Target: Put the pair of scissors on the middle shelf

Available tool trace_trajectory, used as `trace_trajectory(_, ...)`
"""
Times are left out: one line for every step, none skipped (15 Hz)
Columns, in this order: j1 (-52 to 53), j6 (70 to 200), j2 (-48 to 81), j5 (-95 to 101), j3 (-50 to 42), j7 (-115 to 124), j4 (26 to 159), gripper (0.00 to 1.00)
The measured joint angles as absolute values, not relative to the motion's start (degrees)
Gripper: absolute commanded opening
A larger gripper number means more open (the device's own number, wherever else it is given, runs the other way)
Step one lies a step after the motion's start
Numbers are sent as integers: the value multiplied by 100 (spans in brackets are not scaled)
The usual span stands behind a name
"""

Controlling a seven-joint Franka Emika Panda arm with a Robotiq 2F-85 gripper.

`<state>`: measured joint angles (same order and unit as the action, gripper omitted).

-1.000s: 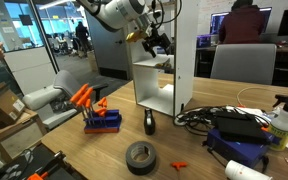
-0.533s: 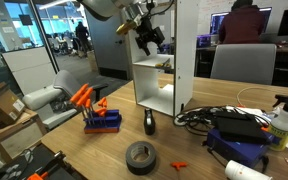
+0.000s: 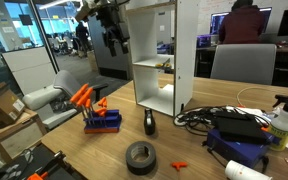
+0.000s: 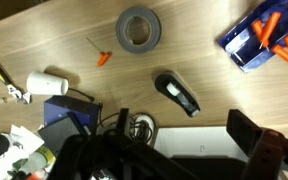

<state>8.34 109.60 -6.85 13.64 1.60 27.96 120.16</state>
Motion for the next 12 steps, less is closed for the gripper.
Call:
trace_trajectory(832,10797,-983,1209,230,2827,12248,100)
trace_trajectory(825,10650,-1287,1050,289,2841,12467,100)
trace_trajectory(818,10517,-1606,877,337,2841,12681,100)
trace_trajectory(813,10401,-1911,717,375,2841,12872,100)
trace_trajectory(806,10294,-2230,558,414,2841,13060,100)
trace_trajectory(802,10207,-2538,408,451,2839,13237,100)
trace_trajectory(800,10116,-2845,261,486,2834,13408,100)
trace_trajectory(799,10021,-3118,137,516,2832,13550,100)
trace_trajectory(796,9924,-3372,25,539,2830,13677,100)
trace_trajectory(785,9807,-3587,-84,554,2830,13776,100)
trace_trajectory(768,9730,-3765,-153,564,2830,13856,100)
trace_trajectory(755,9700,-3897,-171,570,2830,13919,100)
